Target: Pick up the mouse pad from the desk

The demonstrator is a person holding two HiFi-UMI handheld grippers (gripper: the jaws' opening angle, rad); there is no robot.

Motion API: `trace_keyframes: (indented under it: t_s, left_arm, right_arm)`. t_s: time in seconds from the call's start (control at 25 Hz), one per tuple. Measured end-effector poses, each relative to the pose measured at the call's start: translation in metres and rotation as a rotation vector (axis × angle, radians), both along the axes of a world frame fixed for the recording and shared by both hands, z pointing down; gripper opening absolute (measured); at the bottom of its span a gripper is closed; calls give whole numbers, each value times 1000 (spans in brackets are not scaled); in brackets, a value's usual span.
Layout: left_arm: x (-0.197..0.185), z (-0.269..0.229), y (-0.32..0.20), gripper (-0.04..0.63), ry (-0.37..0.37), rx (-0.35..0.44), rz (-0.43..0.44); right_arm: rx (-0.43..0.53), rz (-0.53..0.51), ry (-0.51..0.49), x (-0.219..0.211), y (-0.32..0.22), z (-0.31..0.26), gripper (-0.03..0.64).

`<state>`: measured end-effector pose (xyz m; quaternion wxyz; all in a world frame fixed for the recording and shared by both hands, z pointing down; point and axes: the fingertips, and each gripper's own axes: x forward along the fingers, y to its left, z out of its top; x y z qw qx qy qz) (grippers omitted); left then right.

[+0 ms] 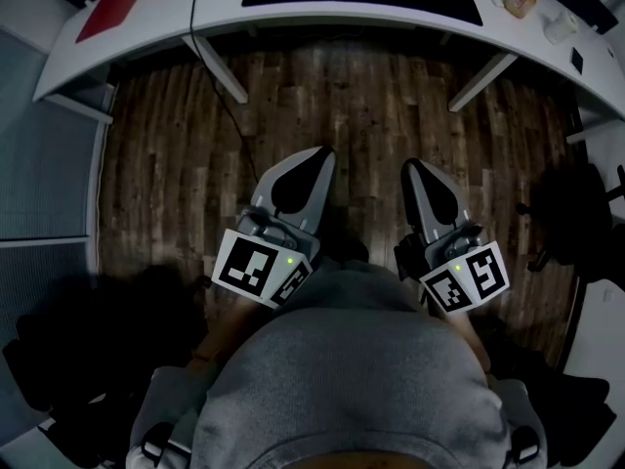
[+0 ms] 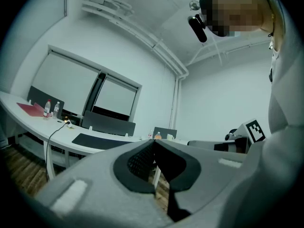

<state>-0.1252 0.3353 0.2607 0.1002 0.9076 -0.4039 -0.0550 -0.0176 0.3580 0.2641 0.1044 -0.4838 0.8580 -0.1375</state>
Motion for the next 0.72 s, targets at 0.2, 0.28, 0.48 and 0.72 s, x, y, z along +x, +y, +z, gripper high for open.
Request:
trace_keyframes:
  t_s: [0.2, 0.28, 0.48, 0.72]
  left_arm:
    - [-7, 4, 1, -2, 7, -10, 1]
    - [-7, 6, 1, -2, 7, -12, 11]
    - [-17, 12, 3, -2, -8, -9, 39]
    - [-32, 23, 3, -2, -16, -19, 53]
  right_arm:
    - [-6, 54, -14, 9, -1, 2, 2]
    - [-18, 70, -24, 9, 0, 5, 2]
    - [-49, 110, -40, 5, 5, 20, 2]
    - [-57, 135, -56, -9, 9, 30, 2]
